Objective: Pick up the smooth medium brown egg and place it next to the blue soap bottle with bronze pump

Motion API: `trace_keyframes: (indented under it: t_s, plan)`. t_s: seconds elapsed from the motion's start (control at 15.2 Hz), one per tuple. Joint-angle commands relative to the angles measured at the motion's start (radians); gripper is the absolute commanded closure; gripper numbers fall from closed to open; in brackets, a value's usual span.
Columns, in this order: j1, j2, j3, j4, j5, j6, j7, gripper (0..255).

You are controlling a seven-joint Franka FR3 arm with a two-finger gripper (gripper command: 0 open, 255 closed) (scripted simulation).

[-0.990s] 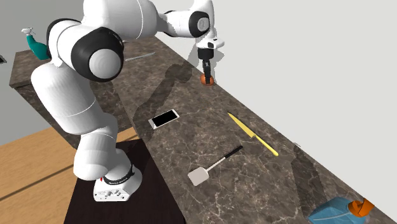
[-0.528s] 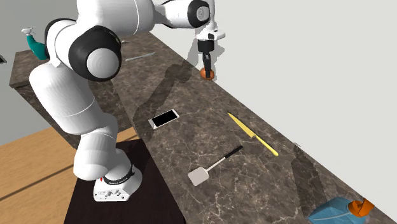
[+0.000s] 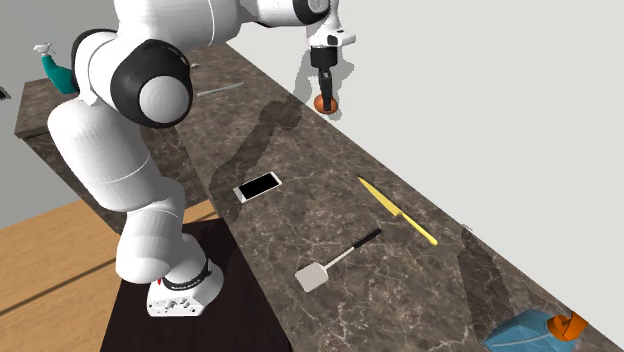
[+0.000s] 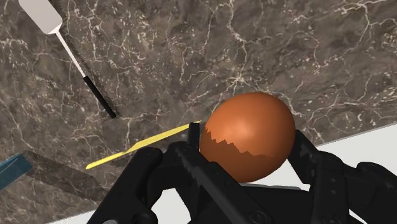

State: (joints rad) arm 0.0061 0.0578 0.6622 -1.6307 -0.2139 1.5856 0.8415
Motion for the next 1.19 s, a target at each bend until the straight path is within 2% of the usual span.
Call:
trace_keyframes:
  t_s: [0.0, 0.53, 0.79, 1.12]
  plan:
    - [0.003, 0.007, 0.001, 0.037, -0.004, -0.032, -0.003, 255]
    - [0.018, 0.042, 0.009, 0.18, -0.026, -0.148, -0.007, 255]
    - [-0.059, -0.064, -0.047, 0.069, 0.03, -0.098, -0.129, 255]
    - [-0.127, -0.159, -0.129, -0.033, 0.07, -0.05, -0.275, 255]
